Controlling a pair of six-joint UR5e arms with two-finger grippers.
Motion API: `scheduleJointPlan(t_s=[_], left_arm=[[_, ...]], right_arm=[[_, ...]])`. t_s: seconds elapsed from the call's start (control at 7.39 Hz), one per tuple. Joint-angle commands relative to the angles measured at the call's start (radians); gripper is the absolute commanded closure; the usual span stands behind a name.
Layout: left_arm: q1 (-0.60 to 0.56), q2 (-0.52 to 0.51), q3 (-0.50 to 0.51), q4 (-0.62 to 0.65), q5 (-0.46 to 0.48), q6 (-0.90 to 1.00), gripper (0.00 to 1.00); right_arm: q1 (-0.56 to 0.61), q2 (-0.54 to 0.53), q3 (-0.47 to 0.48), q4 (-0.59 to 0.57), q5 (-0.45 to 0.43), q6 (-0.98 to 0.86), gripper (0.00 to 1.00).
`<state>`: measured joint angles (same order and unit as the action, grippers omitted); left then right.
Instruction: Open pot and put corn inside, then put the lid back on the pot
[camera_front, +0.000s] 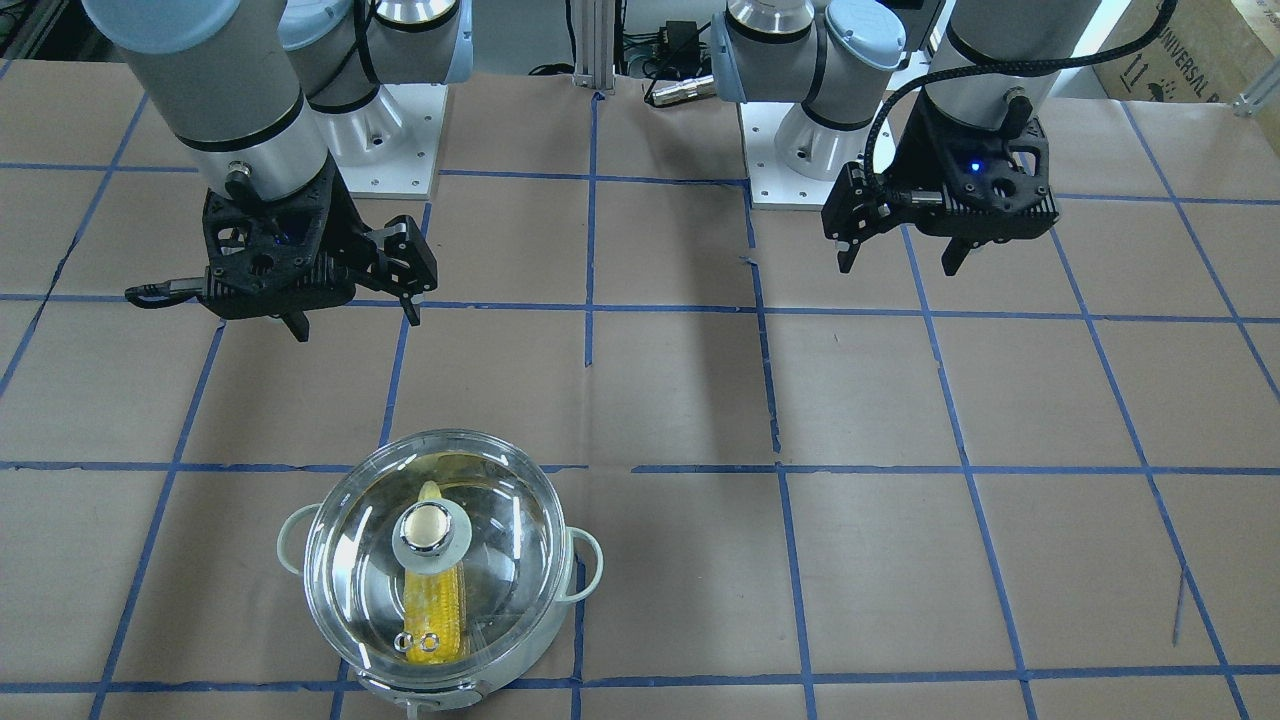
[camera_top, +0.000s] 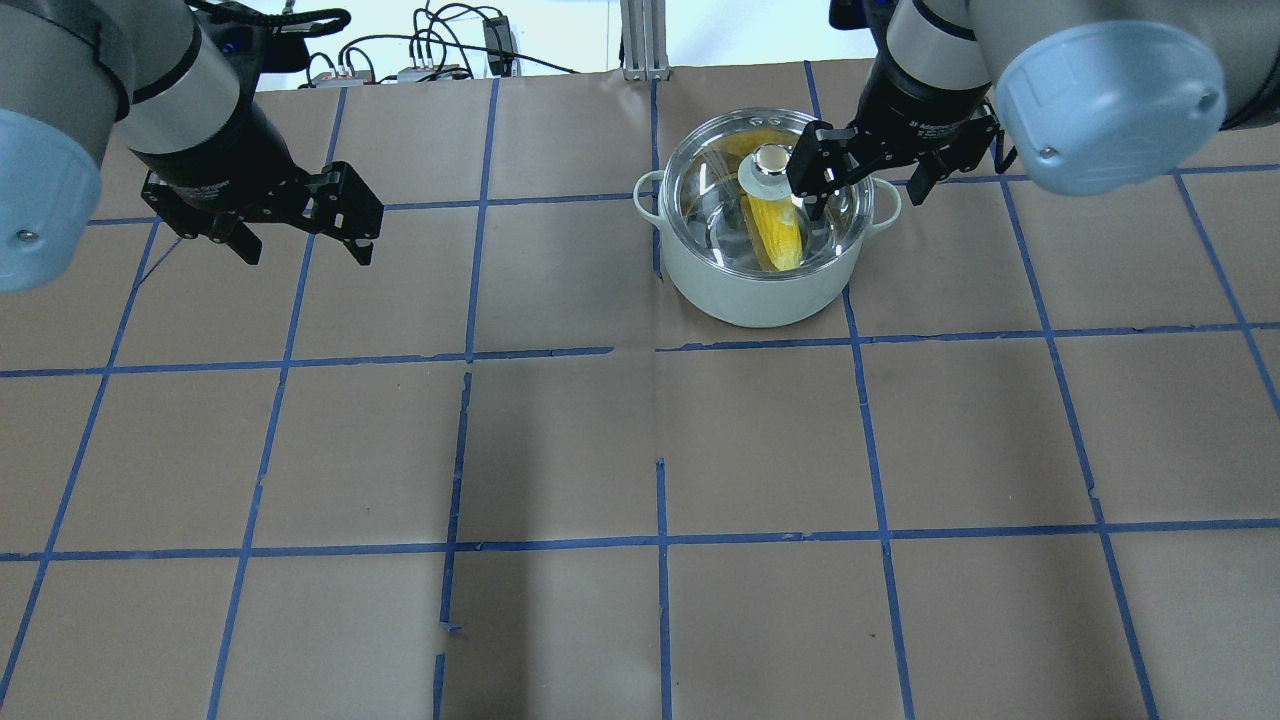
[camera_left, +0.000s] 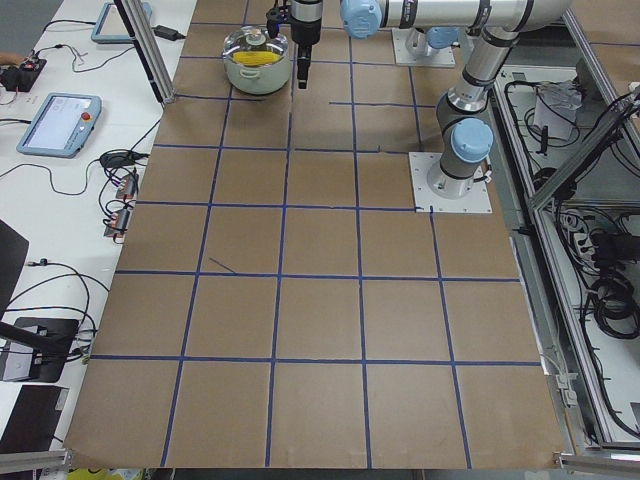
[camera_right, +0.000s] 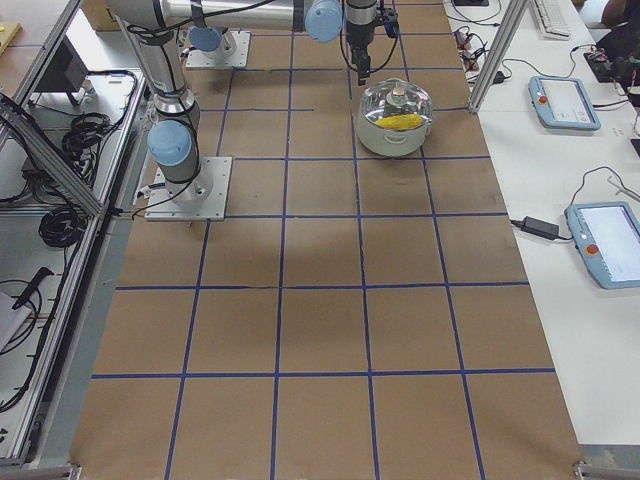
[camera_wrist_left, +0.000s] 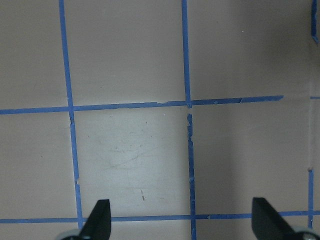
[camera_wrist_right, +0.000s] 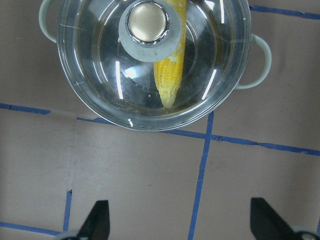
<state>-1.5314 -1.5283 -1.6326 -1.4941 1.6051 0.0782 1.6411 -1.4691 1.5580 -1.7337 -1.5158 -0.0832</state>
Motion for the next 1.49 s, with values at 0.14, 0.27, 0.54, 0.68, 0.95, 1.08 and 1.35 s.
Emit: scheduleJointPlan(t_s=[0.14,0.27,0.54,0.68,0.95,1.08,1.35], left_arm=[[-0.001,0.002,0.005,0.0,0.003,0.0,0.0],[-0.001,0.004,0.001,0.0,-0.002,0.0,0.0],[0.005,0.007,0.007,-0.002,0.001,0.005,0.0],[-0.002,0.005,-0.004,-0.002,0.001,0.002,0.0],[-0.001,0.0,0.013,0.0,0.001,0.0,0.0],[0.001,0.02,-0.01,0.0,-0.001,0.002,0.0],[-0.001,-0.007,0.01,0.002,-0.001,-0.001,0.0]], right_arm=[[0.0,0.003,-0.009,-0.004,0.009,0.0,0.0],[0.0,0.003,-0.009,-0.009,0.014,0.002,0.0],[-0.001,0.001,-0.009,-0.013,0.014,-0.001,0.0],[-0.004,0.001,0.0,-0.014,0.016,-0.001,0.0],[0.002,-0.004,-0.013,-0.014,0.016,0.0,0.0],[0.003,-0.01,-0.009,-0.014,0.016,0.0,0.0],[0.005,-0.011,-0.009,-0.012,0.017,0.0,0.0]])
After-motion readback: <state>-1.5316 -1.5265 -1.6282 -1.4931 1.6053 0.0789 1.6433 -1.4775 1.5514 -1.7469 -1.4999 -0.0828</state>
